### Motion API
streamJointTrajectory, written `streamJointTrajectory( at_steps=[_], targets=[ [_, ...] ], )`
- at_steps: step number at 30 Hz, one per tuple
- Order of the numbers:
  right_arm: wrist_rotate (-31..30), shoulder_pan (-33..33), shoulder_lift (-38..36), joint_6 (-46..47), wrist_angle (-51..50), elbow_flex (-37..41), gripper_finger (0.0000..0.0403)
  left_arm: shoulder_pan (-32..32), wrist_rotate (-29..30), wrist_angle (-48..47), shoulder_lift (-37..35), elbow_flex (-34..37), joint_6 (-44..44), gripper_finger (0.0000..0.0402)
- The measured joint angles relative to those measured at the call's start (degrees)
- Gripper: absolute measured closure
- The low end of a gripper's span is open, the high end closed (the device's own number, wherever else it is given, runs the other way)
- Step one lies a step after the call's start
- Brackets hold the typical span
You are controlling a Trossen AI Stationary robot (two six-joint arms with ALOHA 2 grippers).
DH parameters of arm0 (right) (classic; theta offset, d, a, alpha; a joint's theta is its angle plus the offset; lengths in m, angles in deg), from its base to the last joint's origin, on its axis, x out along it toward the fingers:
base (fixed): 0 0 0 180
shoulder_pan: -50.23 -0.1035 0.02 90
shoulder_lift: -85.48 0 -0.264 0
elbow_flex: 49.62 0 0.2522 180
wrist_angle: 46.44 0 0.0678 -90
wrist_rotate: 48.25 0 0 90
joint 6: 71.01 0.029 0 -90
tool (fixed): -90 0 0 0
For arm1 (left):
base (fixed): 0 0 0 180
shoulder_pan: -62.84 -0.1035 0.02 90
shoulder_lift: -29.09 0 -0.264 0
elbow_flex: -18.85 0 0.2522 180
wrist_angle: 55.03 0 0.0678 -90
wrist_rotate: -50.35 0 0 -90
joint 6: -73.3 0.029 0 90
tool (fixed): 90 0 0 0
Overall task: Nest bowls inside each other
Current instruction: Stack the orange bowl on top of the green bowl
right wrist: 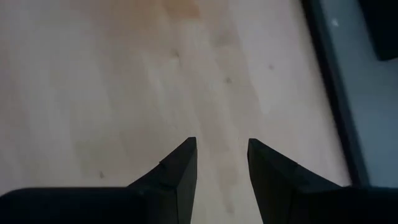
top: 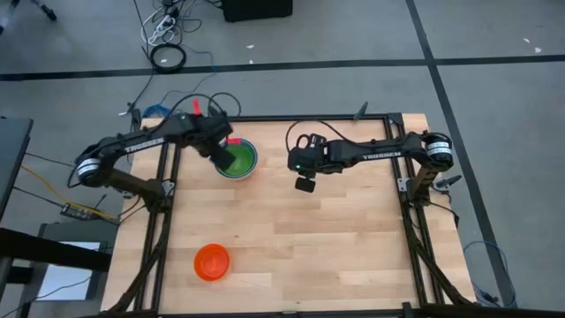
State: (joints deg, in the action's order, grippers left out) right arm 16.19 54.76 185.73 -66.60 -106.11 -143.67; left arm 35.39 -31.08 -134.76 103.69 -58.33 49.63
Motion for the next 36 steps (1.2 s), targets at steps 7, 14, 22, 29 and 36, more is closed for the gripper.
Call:
streamJointTrajectory(
  at_steps=[7,14,22,29,36],
  targets=[
    [-3.2,0.0,-8.0,2.7,-0.1,4.5,0.0274,13.1,-2.5,-5.1,-12.1,6.2,-12.0,0.0282],
    [-3.9,0.8,-21.5,8.0,1.8,12.6,0.0274,31.6,-5.3,-3.3,-19.4,12.0,-29.4,0.0282],
    [-3.5,1.3,-30.0,10.1,7.2,18.9,0.0274,48.2,-11.3,6.1,-15.3,13.9,-26.0,0.0282],
    [-2.0,1.3,-29.9,11.5,7.6,21.0,0.0274,58.0,-11.2,7.2,-7.3,13.9,-26.4,0.0282],
    [-1.2,1.3,-28.1,11.5,8.4,21.0,0.0274,63.2,-6.2,11.5,-0.5,13.9,-26.8,0.0282]
  ],
)
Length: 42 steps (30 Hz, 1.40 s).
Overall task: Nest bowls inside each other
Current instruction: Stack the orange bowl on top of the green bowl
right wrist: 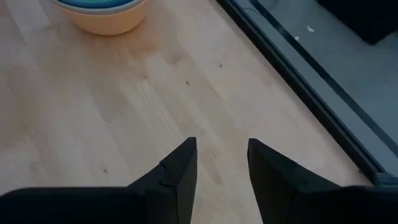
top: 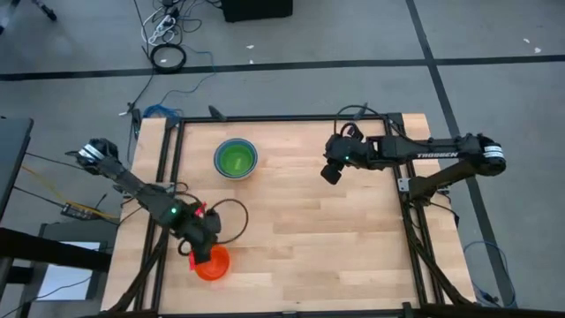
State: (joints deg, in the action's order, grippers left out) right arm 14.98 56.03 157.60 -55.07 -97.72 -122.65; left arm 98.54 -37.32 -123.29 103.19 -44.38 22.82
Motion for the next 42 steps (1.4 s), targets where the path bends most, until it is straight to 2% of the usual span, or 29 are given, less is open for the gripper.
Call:
streamJointTrajectory(
  at_steps=[12,34,37,40,42],
  targets=[
    [1.0,0.0,0.3,-0.6,1.9,0.0,0.0274,3.7,2.7,3.5,3.1,0.0,-5.6,0.0282],
    [1.5,-0.1,0.3,-1.1,3.4,-0.1,0.0274,5.1,1.7,6.4,12.5,0.0,-5.4,0.0283],
    [1.7,-0.1,0.3,-1.1,3.6,-0.1,0.0274,5.2,1.5,7.1,13.7,0.0,-4.9,0.0304],
    [2.1,0.0,0.2,-1.1,4.0,-0.1,0.0274,5.3,1.0,7.5,14.5,0.0,-3.8,0.0368],
    [2.3,0.0,0.3,-1.1,3.7,-0.1,0.0274,5.3,1.0,8.0,14.0,-0.1,-3.8,0.0389]
  ],
)
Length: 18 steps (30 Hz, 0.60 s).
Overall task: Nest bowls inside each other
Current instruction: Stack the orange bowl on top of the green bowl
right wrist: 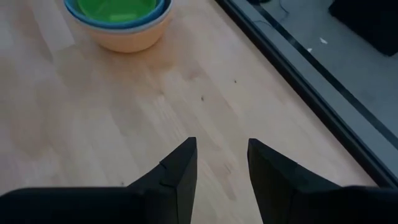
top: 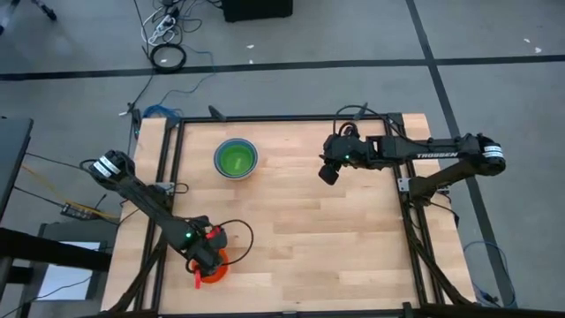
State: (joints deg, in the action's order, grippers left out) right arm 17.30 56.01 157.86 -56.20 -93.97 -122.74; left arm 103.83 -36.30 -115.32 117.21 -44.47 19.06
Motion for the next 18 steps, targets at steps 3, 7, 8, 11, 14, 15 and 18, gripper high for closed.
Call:
streamJointTrajectory(
  at_steps=[3,7,8,11,14,15,18],
  targets=[
    [0.1,0.1,0.0,-0.1,0.5,0.0,0.0274,0.0,0.9,-0.7,-0.6,0.1,0.0,0.0395],
    [0.1,0.1,0.0,-0.4,0.8,0.0,0.0274,-0.2,3.1,-1.6,-2.1,0.0,0.0,0.0397],
    [0.2,0.3,0.0,-0.6,0.9,0.0,0.0274,-0.5,3.7,-2.1,-2.8,0.0,0.0,0.0397],
    [0.1,0.4,0.0,-0.7,0.9,0.0,0.0274,-1.0,6.9,-3.2,-4.9,-0.6,0.0,0.0398],
    [0.2,0.7,0.0,-1.0,1.2,0.0,0.0274,-2.3,13.5,-6.8,-7.6,-2.2,0.1,0.0399],
    [0.2,0.7,0.0,-1.0,1.2,0.0,0.0274,-3.0,15.6,-8.3,-8.4,-2.6,0.1,0.0399],
    [0.2,0.8,0.0,-1.0,1.6,0.0,0.0274,-6.0,22.1,-13.7,-10.6,-4.2,0.2,0.04]
  ],
)
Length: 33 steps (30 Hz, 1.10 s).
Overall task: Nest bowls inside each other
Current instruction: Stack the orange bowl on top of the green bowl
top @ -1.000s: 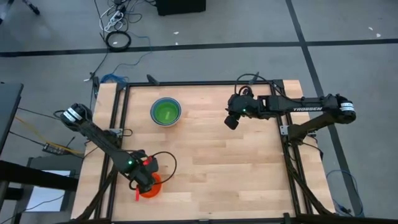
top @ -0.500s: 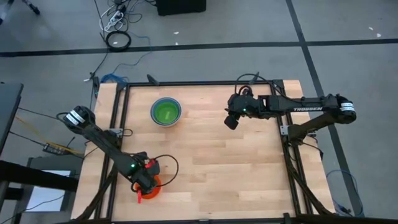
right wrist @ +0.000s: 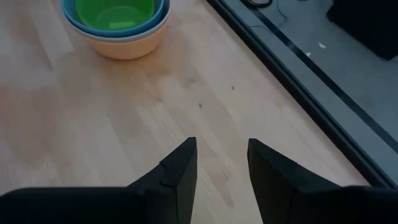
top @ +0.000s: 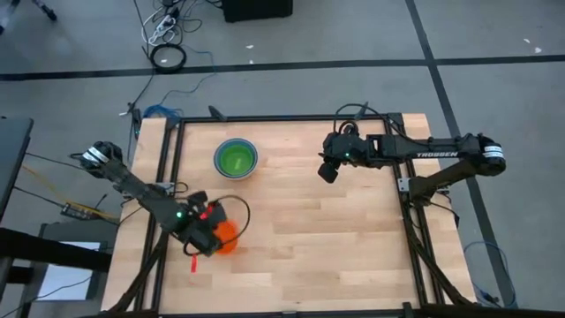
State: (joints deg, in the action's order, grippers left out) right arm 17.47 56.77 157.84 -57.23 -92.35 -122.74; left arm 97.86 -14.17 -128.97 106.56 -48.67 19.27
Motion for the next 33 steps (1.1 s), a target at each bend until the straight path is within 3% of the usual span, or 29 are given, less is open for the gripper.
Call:
streamJointTrajectory(
  at_steps=[6,15,24,33],
  targets=[
    [0.0,0.0,0.0,-0.4,0.3,0.0,0.0274,-6.9,11.0,-6.1,-2.9,-2.4,-0.2,0.04],
    [0.0,0.4,0.0,-0.5,0.9,0.0,0.0274,-20.8,19.2,-8.7,-5.3,-6.0,4.5,0.04],
    [0.1,0.4,0.0,-0.5,2.1,0.0,0.0274,-35.0,19.0,-1.5,-6.6,-8.1,19.7,0.04],
    [0.1,0.4,0.0,-0.5,2.7,0.0,0.0274,-47.4,11.2,7.6,-6.9,-8.0,32.0,0.0401]
  ],
)
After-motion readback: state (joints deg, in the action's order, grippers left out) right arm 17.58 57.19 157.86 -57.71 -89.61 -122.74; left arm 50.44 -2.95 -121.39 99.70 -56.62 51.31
